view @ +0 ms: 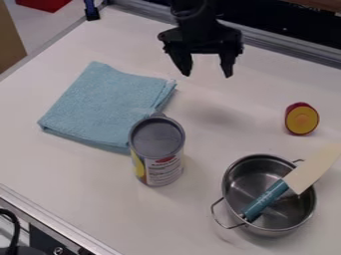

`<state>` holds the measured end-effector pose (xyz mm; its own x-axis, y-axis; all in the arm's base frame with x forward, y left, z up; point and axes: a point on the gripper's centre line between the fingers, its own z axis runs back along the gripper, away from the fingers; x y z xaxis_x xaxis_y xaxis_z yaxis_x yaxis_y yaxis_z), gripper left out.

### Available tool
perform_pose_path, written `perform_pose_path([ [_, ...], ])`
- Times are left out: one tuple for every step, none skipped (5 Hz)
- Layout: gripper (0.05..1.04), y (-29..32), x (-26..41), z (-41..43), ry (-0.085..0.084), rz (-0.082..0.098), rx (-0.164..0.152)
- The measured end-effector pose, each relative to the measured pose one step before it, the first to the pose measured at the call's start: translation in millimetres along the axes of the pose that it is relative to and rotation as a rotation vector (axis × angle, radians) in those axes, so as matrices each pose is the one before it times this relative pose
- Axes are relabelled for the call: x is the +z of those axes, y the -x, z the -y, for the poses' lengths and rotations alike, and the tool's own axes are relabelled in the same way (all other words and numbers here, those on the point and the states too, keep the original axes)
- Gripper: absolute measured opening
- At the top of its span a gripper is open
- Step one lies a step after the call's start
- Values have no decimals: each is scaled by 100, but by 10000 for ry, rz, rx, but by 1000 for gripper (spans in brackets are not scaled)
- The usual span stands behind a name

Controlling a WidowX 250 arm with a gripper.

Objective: Put the can to the upper left of the table

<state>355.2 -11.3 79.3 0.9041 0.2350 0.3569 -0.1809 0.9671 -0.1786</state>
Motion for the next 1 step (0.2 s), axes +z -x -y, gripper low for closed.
perform_pose_path([
  [999,-415,-490,2374,-91,-145,-168],
])
